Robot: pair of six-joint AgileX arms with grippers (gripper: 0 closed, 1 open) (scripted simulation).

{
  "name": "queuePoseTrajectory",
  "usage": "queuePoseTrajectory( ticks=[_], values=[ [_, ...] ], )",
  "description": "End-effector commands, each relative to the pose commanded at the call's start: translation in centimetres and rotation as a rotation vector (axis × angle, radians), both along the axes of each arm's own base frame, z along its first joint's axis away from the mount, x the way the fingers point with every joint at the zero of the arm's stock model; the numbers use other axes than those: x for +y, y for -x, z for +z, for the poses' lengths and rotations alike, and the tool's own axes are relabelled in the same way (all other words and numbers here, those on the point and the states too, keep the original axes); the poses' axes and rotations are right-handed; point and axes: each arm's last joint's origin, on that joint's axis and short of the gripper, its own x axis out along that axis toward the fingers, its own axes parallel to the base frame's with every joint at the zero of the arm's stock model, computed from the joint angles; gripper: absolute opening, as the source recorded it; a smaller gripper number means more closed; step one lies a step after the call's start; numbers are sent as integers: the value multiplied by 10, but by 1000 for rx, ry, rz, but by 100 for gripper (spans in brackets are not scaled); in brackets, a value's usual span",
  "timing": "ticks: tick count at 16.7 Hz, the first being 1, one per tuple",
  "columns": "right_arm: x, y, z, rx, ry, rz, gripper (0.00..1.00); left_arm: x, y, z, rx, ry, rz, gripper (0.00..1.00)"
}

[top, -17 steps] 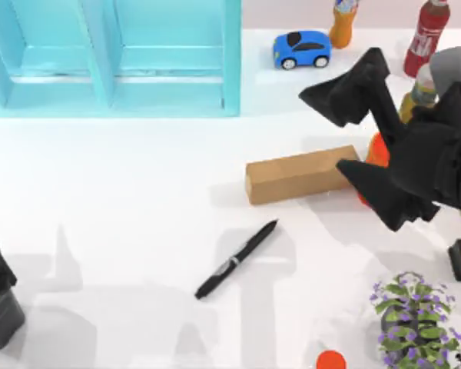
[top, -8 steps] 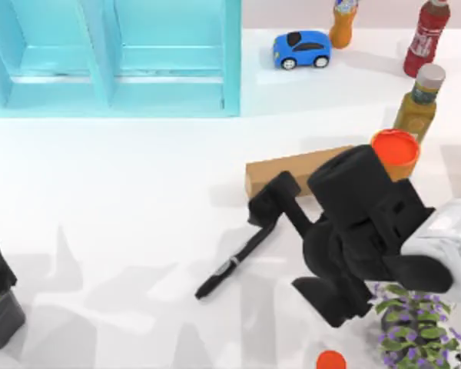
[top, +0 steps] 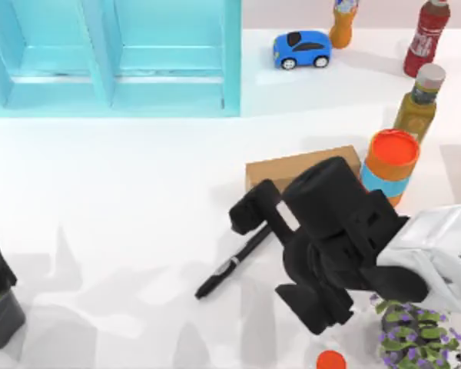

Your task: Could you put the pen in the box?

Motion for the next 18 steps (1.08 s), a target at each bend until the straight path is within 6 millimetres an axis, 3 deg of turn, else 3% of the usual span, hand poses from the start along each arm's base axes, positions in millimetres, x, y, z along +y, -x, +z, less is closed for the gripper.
queuePoseTrajectory(
  ticks=[5, 9, 13, 18],
  values=[
    [34, -15, -41, 5, 5, 3, 100, 0, 0, 0, 0, 0, 0, 100],
    [29, -44, -68, 4, 3, 1, 100, 0, 0, 0, 0, 0, 0, 100],
    [27, -47, -70, 3, 3, 3, 100, 0, 0, 0, 0, 0, 0, 100],
    [27, -47, -70, 3, 3, 3, 62, 0, 0, 0, 0, 0, 0, 100]
  ],
)
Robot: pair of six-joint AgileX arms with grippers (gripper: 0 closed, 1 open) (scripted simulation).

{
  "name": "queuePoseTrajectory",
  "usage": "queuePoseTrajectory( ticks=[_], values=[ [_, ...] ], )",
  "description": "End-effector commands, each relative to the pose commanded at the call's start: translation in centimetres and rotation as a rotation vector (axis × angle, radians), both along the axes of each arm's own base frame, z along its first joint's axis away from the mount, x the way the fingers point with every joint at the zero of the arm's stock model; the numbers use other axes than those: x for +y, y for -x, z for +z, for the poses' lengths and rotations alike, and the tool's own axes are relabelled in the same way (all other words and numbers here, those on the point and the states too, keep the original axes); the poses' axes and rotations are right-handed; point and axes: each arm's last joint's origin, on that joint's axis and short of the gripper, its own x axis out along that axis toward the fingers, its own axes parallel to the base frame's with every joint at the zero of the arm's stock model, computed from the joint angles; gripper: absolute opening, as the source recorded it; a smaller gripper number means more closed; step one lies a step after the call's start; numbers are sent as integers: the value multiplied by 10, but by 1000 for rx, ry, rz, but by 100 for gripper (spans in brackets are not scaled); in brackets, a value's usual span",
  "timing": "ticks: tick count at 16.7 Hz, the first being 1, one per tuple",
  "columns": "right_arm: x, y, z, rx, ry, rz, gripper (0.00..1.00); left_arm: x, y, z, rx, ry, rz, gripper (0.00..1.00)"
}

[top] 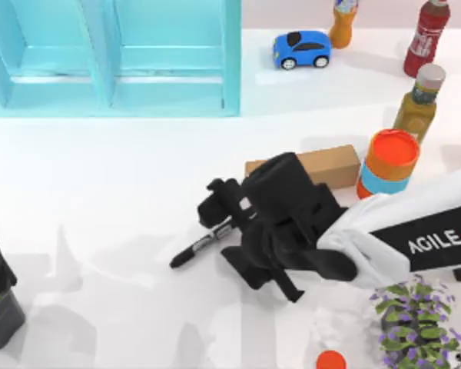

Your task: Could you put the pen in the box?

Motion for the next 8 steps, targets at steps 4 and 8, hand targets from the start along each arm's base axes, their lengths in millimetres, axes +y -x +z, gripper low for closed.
queuePoseTrajectory(
  ticks=[4, 8],
  values=[
    [0, 0, 0, 0, 0, 0, 32, 0, 0, 0, 0, 0, 0, 100],
    [0, 0, 0, 0, 0, 0, 2, 0, 0, 0, 0, 0, 0, 100]
  ],
)
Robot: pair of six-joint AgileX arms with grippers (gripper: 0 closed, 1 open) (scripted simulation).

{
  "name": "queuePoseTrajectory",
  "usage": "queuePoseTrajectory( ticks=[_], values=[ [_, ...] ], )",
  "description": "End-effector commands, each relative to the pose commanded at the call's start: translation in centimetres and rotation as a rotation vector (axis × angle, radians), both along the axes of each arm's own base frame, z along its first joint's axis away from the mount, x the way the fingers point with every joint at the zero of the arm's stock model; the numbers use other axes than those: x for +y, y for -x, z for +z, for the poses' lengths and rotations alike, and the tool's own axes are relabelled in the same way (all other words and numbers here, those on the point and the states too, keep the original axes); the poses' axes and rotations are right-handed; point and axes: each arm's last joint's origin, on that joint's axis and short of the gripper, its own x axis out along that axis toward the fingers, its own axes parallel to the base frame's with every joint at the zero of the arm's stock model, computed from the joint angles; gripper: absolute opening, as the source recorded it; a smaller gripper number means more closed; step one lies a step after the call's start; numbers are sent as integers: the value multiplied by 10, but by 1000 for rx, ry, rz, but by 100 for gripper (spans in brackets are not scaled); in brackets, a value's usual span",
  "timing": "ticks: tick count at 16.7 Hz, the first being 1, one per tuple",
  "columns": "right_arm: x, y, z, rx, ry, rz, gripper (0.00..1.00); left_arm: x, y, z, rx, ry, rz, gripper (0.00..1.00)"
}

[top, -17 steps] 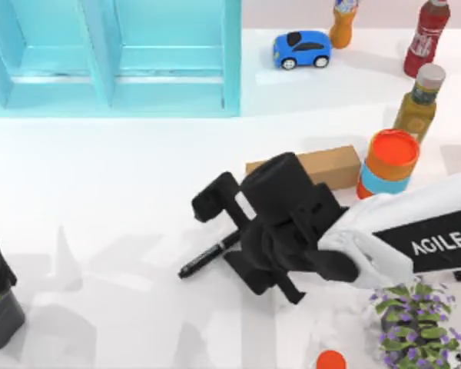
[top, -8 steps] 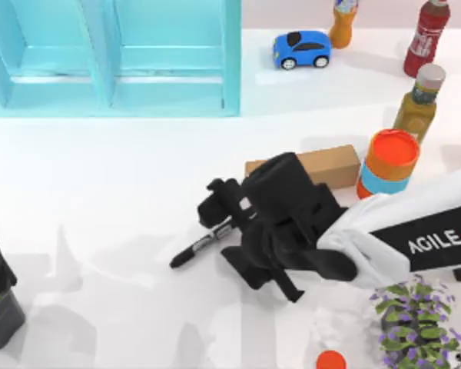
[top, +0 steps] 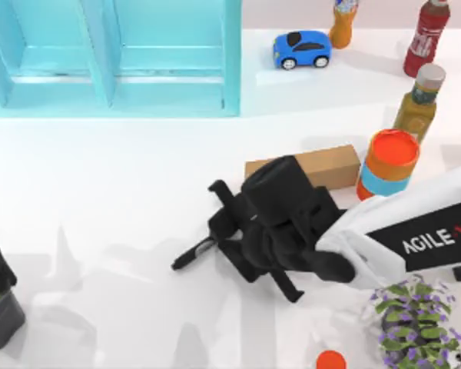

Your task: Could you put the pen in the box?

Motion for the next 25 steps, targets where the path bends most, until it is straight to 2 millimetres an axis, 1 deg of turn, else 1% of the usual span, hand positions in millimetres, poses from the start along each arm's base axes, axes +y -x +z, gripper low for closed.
queuePoseTrajectory(
  ticks=[1, 8, 9, 11, 13, 20, 22, 25],
  values=[
    [0, 0, 0, 0, 0, 0, 0, 0, 0, 0, 0, 0, 0, 100],
    [0, 0, 0, 0, 0, 0, 0, 0, 0, 0, 0, 0, 0, 100],
    [8, -1, 16, -24, -51, 12, 0, 0, 0, 0, 0, 0, 0, 100],
    [9, -2, 20, -25, -52, 12, 0, 0, 0, 0, 0, 0, 0, 100],
    [10, -3, 34, -26, -54, 12, 0, 0, 0, 0, 0, 0, 0, 100],
    [9, -2, 106, -20, -47, 12, 0, 0, 0, 0, 0, 0, 0, 100],
    [8, -1, 115, -24, -51, 12, 0, 0, 0, 0, 0, 0, 0, 100],
    [8, -1, 114, -21, -49, 12, 0, 0, 0, 0, 0, 0, 0, 100]
  ],
)
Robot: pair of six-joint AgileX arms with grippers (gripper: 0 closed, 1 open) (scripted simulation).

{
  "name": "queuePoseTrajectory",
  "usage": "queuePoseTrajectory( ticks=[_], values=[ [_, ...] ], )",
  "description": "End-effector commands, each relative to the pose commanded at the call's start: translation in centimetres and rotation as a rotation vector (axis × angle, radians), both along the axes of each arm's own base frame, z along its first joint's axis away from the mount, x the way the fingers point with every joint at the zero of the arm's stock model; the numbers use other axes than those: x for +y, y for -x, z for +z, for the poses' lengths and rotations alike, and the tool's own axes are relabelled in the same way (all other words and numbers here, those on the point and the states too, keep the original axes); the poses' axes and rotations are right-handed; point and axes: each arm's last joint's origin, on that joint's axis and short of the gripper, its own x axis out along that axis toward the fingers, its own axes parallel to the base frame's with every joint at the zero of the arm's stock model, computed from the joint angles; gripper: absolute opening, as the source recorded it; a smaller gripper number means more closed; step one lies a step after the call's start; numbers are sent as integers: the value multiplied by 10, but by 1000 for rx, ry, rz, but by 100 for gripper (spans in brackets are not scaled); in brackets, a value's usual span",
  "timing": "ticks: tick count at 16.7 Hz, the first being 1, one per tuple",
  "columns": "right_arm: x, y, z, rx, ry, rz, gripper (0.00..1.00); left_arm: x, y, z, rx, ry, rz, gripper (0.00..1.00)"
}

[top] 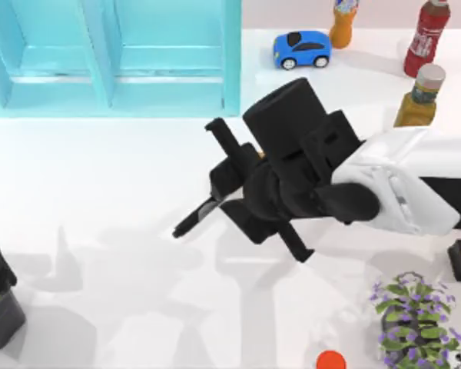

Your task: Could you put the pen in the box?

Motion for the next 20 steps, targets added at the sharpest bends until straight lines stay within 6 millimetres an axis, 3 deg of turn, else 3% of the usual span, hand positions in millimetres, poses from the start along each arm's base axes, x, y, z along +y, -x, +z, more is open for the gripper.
queuePoseTrajectory(
  ticks=[4, 7, 11, 14, 17, 20],
  values=[
    [-17, -13, 12, -25, -17, -23, 0, 0, 0, 0, 0, 0, 0, 100],
    [-60, -38, 34, -78, -40, -79, 0, 0, 0, 0, 0, 0, 0, 100],
    [-153, -66, 61, -157, -38, -199, 0, 0, 0, 0, 0, 0, 0, 100],
    [-237, -66, 69, -183, -5, -313, 0, 0, 0, 0, 0, 0, 0, 100],
    [-319, -46, 63, -164, 31, -438, 0, 0, 0, 0, 0, 0, 0, 100],
    [-385, -8, 50, -120, 46, -562, 0, 0, 0, 0, 0, 0, 0, 100]
  ],
)
